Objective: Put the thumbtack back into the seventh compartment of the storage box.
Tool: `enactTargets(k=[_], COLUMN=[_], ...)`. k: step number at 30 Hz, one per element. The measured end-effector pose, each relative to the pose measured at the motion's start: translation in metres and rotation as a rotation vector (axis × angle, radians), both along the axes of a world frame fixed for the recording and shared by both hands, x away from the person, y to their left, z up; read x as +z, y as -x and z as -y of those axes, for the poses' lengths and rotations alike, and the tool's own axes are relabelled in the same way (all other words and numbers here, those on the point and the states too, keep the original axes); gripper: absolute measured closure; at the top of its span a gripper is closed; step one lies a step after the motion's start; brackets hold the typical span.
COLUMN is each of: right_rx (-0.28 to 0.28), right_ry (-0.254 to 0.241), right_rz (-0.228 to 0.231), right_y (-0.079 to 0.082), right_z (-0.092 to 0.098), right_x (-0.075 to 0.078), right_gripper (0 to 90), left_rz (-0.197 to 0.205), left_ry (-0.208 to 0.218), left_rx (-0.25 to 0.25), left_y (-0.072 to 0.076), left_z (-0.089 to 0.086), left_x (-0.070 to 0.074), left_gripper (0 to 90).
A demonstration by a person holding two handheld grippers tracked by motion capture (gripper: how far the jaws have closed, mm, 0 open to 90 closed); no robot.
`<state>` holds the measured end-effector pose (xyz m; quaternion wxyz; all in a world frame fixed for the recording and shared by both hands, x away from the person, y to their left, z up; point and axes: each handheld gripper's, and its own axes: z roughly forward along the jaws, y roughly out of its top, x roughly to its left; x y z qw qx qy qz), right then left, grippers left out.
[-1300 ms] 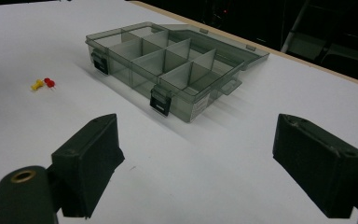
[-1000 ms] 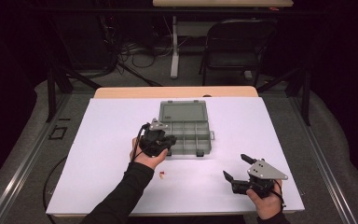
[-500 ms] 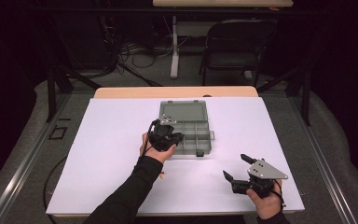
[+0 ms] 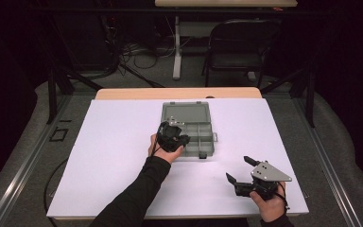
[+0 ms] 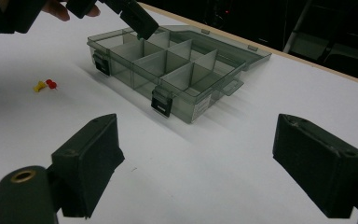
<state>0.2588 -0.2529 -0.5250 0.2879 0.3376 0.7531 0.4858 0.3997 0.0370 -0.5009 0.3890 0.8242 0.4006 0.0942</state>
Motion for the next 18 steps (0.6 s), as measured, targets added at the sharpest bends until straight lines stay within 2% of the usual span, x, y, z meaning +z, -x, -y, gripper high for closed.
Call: enactTargets(k=[18], right_rx=[0.004], right_ry=[0.004], right_rz=[-0.002], right_y=[0.000], right_z=[0.000], right_x=[0.000], right_gripper=[14.4], left_rz=[-0.029], left_ry=[-0.033], left_rx=[-0.009], left_y=[-0.004], left_z=[0.007], left_x=[-0.011], left_gripper=[83.4])
